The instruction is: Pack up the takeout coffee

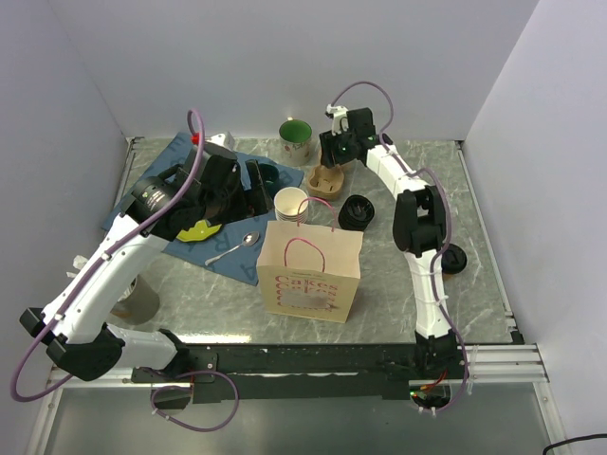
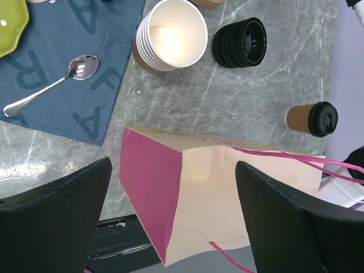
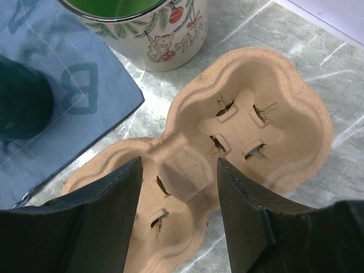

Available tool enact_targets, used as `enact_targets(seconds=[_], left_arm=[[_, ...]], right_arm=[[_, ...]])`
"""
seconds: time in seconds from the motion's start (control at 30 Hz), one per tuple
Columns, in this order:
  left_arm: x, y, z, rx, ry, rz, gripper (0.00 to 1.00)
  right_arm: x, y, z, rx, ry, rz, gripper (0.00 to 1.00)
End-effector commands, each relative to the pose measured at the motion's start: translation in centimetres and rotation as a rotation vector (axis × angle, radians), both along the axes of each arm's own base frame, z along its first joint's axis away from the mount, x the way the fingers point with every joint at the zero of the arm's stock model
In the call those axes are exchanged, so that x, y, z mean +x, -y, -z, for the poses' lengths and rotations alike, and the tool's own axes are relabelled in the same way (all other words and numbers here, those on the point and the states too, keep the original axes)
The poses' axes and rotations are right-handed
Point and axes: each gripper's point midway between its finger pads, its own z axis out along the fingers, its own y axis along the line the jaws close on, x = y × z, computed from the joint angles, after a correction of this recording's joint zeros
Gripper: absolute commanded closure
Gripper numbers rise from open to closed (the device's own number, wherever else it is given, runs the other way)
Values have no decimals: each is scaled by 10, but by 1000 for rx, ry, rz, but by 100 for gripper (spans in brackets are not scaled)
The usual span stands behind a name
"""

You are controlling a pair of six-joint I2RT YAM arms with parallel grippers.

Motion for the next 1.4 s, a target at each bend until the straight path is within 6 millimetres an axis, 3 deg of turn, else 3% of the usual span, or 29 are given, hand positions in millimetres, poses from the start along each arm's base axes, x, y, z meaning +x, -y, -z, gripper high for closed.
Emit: enact_targets(seconds=[0.0, 0.3, 0.5, 0.73, 0.87, 0.97, 1.17, 1.37], left_arm=[[0, 2, -14, -51, 33, -9, 3], [-3, 1, -16, -63, 34, -13, 3], [-6, -1, -17, -76, 34, -21, 3], [-9, -2, -16, -99, 31, -31, 3], [-10, -2, -17, -115, 32, -34, 3], [-10, -1, -18, -123, 34, -36, 3], [-10, 1, -20, -134, 39, -34, 3], [-7, 4, -21, -127, 38, -22, 3]], right_arm=[[6, -3, 0, 10, -6, 20, 37], [3, -2, 6, 3, -17, 44, 36], [6, 2, 2, -23, 14, 73, 48], [17, 8, -35, -45, 118, 82, 53], [21, 10, -66, -28, 185, 92, 51], [21, 14, -76, -30, 207, 114, 48], [23, 24, -71, -52, 215, 165, 47], [29, 33, -67, -35, 194, 223, 57]])
